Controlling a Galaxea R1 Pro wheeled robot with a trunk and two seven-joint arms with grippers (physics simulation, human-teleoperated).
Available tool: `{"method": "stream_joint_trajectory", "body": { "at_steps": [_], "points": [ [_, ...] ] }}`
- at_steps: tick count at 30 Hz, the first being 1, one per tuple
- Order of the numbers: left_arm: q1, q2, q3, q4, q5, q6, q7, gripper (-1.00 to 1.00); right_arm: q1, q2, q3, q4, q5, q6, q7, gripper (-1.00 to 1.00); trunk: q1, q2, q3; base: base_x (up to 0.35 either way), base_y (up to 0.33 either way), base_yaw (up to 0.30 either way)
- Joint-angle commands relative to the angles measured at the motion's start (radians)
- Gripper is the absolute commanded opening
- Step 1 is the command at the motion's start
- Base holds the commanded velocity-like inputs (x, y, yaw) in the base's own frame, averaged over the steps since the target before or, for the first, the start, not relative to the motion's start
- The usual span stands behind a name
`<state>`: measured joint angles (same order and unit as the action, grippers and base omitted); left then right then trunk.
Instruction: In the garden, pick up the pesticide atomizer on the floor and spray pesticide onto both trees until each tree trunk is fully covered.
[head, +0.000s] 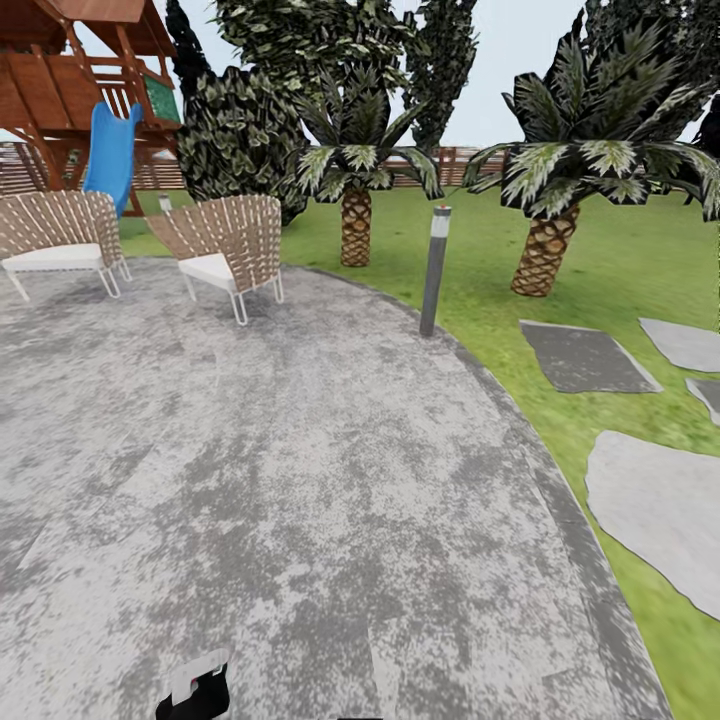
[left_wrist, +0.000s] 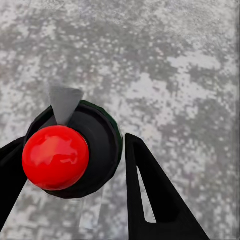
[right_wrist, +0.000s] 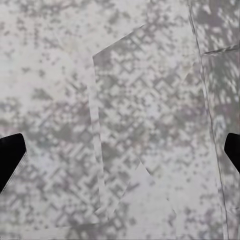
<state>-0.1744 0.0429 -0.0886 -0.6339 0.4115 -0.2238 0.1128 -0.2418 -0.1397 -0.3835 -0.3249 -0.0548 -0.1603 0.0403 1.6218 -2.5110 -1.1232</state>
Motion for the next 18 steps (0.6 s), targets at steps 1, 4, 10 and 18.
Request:
{"method": "stream_joint_trajectory", "body": {
  "at_steps": [1, 4, 10, 18],
  "points": [
    [0.0, 0.002, -0.008, 0.0, 0.007, -0.005, 0.008, -1.0, -0.001, 0.0, -0.003, 0.001, -0.005, -0.004, 0.004, 1.0, -0.001, 0.0, 0.003, 0.0, 0.0, 0.0],
    [0.0, 0.002, -0.008, 0.0, 0.007, -0.005, 0.008, -1.0, -0.001, 0.0, -0.003, 0.001, -0.005, -0.004, 0.004, 1.0, -0.002, 0.001, 0.015, 0.0, 0.0, 0.0],
    [0.0, 0.002, -0.009, 0.0, 0.007, -0.005, 0.008, -1.0, -0.001, 0.0, -0.003, 0.001, -0.004, -0.004, 0.004, 1.0, -0.005, 0.002, 0.038, 0.0, 0.0, 0.0],
    [0.0, 0.002, -0.009, 0.0, 0.007, -0.005, 0.008, -1.0, -0.001, 0.0, -0.003, 0.001, -0.004, -0.004, 0.004, 1.0, -0.008, 0.004, 0.069, 0.0, 0.0, 0.0]
  ]
}}
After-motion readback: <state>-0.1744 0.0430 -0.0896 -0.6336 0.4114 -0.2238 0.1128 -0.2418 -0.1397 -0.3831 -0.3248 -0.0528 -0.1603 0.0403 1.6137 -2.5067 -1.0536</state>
